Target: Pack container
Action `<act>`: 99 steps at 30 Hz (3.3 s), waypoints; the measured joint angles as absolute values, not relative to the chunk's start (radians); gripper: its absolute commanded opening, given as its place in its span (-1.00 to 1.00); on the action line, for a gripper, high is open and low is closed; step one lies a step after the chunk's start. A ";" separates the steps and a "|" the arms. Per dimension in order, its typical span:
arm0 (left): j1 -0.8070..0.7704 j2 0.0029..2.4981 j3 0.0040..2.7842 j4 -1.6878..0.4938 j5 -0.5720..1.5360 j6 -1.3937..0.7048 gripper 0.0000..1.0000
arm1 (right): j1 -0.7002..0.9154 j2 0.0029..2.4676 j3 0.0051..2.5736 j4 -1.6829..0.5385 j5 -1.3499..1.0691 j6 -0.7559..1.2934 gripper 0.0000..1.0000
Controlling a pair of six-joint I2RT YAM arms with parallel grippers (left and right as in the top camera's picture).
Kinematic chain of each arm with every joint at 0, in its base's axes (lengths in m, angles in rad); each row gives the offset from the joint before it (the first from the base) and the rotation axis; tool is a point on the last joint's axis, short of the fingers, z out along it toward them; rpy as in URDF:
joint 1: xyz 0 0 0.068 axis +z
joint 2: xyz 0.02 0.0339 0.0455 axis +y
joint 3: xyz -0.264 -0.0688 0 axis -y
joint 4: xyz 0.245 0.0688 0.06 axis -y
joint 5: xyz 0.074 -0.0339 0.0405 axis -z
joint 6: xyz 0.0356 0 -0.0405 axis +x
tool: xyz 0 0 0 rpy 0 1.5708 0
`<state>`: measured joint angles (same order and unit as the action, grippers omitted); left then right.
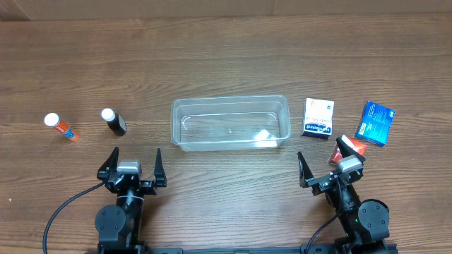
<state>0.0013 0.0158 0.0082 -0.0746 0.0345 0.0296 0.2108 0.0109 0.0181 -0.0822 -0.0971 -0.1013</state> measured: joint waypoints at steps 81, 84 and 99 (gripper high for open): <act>0.236 1.912 1.553 -1.066 -0.012 -0.034 0.46 | 0.030 1.411 1.323 -1.118 -0.101 0.104 1.00; 0.236 1.912 1.553 -1.061 -0.012 -0.034 0.31 | 0.030 1.411 1.323 -1.118 -0.101 0.105 1.00; 0.236 1.913 1.553 -1.098 -0.012 -0.041 -0.34 | 0.030 1.411 1.323 -1.119 -0.101 0.105 1.00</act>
